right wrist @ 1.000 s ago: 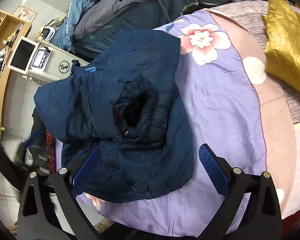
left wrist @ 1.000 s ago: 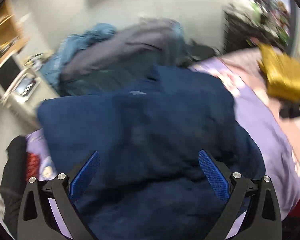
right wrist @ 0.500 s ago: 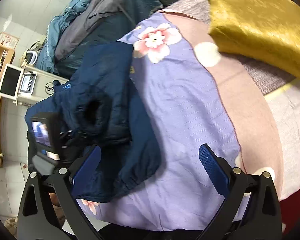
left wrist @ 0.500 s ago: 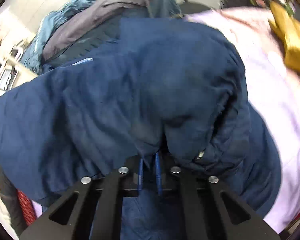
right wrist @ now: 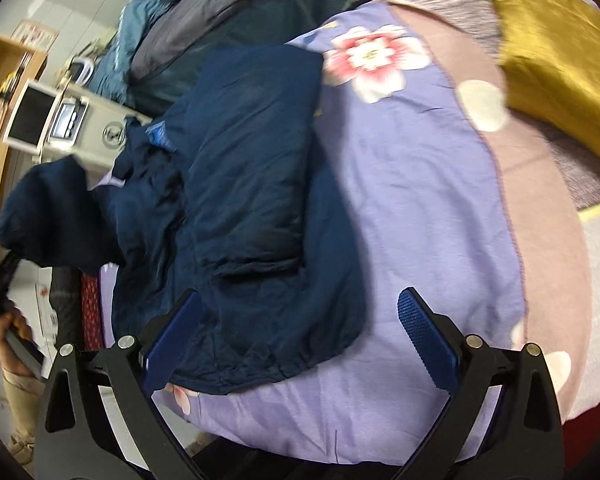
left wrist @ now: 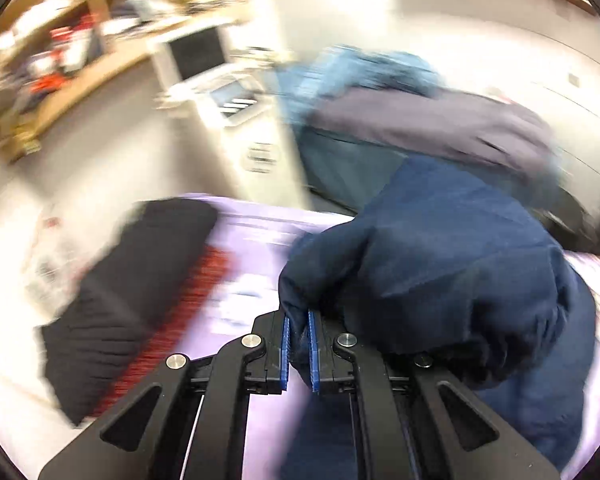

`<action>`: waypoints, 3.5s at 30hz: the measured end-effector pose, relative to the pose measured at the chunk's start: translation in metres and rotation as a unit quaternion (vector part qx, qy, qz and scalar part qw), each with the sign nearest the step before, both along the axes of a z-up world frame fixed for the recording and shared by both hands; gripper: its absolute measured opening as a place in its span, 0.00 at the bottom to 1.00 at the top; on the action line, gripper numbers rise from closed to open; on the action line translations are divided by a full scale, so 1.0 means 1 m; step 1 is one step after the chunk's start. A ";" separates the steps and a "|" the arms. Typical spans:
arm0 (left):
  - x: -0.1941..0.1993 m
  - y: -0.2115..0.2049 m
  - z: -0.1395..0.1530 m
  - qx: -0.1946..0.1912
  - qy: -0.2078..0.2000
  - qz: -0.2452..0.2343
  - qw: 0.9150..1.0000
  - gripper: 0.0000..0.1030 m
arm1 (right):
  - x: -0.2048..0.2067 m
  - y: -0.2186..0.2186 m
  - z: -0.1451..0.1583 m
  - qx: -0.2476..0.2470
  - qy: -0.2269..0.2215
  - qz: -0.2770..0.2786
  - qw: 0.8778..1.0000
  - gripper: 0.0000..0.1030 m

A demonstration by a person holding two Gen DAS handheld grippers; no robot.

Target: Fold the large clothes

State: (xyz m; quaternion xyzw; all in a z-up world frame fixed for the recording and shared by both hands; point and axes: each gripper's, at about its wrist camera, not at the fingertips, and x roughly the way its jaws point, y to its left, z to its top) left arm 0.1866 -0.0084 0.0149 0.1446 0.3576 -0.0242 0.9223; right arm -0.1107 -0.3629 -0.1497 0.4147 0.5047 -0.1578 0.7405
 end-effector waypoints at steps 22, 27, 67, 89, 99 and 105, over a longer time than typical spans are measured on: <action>0.005 0.190 -0.096 0.019 0.086 0.192 0.977 0.94 | 0.147 0.135 -0.051 -0.268 0.091 0.312 0.907 0.94; -0.021 0.154 -0.141 -0.003 0.161 0.160 0.974 0.94 | 0.160 0.157 -0.090 -0.362 0.147 0.389 0.834 0.65; -0.045 0.108 -0.148 -0.081 0.216 0.128 0.964 0.94 | 0.017 -0.151 0.005 -0.088 -0.044 -0.004 0.995 0.84; -0.053 0.061 -0.219 -0.109 0.303 -0.083 0.943 0.94 | 0.064 0.000 -0.148 0.036 0.117 0.225 0.966 0.86; -0.051 0.021 -0.246 -0.068 0.335 -0.103 0.934 0.74 | 0.059 0.019 -0.115 -0.001 0.063 0.232 0.971 0.25; -0.053 0.016 -0.200 -0.071 0.312 -0.123 0.939 0.20 | 0.053 0.010 -0.044 0.047 -0.042 0.204 0.977 0.16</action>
